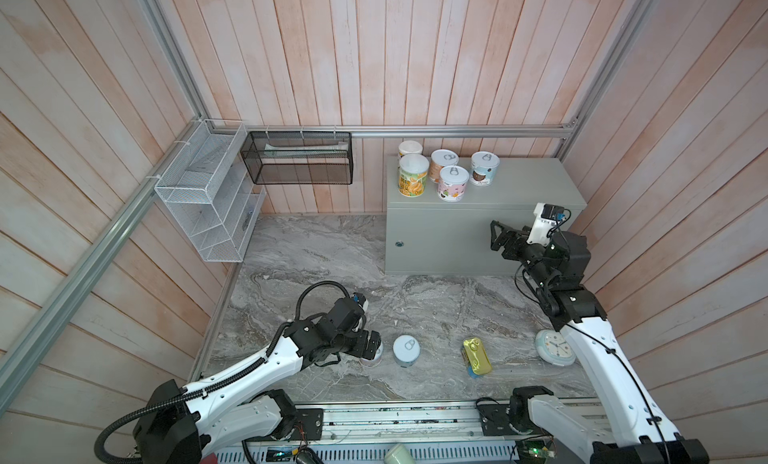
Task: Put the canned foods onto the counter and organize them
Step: 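Withdraw right gripper from the cabinet while left gripper lowers over the pink-labeled can, then close left gripper around the pink-labeled white-lidded can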
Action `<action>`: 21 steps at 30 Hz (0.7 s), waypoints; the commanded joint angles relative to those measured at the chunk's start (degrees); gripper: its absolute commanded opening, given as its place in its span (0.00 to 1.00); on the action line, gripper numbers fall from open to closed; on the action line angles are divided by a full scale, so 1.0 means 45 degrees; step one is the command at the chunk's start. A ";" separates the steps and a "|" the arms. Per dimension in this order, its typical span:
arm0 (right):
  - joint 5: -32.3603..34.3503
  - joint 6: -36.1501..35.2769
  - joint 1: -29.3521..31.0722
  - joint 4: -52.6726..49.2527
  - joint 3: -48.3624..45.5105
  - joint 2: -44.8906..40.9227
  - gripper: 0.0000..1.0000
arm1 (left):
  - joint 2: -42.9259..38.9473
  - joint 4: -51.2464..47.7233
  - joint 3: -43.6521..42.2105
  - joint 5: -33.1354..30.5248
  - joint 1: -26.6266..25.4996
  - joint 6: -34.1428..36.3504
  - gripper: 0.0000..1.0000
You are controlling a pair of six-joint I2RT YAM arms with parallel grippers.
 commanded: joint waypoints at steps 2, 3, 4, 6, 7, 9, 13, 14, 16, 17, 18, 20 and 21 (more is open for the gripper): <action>-0.0391 0.0208 0.0059 -0.1041 -0.0718 -0.0868 0.96 | 0.0345 0.0110 0.0366 -0.0293 -0.0141 -0.0109 1.00; -0.0434 0.0210 0.0063 -0.1067 -0.0948 -0.1037 0.96 | 0.0413 0.0089 0.0401 -0.0288 -0.0172 -0.0134 1.00; -0.0502 0.0225 0.0067 -0.1110 -0.1212 -0.1193 0.96 | 0.0485 0.0051 0.0421 -0.0307 -0.0218 -0.0156 1.00; -0.0711 0.0227 0.0078 -0.1267 -0.1558 -0.1233 0.96 | 0.0606 0.0043 0.0445 -0.0293 -0.0272 -0.0210 1.00; -0.0841 0.0192 0.0068 -0.1358 -0.1704 -0.1149 0.96 | 0.0675 0.0026 0.0480 -0.0269 -0.0305 -0.0215 1.00; -0.1179 0.0152 0.0135 -0.1414 -0.2006 -0.1068 0.96 | 0.0848 -0.0069 0.0551 -0.0314 -0.0383 -0.0245 1.00; -0.1469 0.0599 0.0512 -0.0700 -0.3021 -0.1369 0.96 | 0.1284 -0.0057 0.0660 -0.0333 -0.0518 -0.0274 1.00; -0.1505 0.0667 0.0644 -0.0533 -0.3231 -0.1397 0.96 | 0.1417 -0.0020 0.0660 -0.0298 -0.0522 -0.0273 1.00; -0.1511 0.0665 0.0960 -0.0467 -0.3468 -0.1311 0.96 | 0.1648 -0.0024 0.0697 -0.0368 -0.0560 -0.0335 1.00; -0.1413 0.0618 0.1150 -0.0524 -0.3532 -0.1209 0.96 | 0.1723 -0.0021 0.0682 -0.0484 -0.0580 -0.0451 1.00; -0.1303 0.0567 0.1337 -0.0530 -0.3605 -0.1156 0.96 | 0.1779 0.0005 0.0663 -0.0521 -0.0580 -0.0530 1.00; -0.1184 0.0532 0.1645 -0.0382 -0.3794 -0.1045 0.95 | 0.1800 0.0166 0.0566 -0.0493 -0.0596 -0.0605 1.00; -0.1199 0.0592 0.1725 -0.0273 -0.3887 -0.1018 0.95 | 0.1808 0.0186 0.0529 -0.0503 -0.0599 -0.0656 1.00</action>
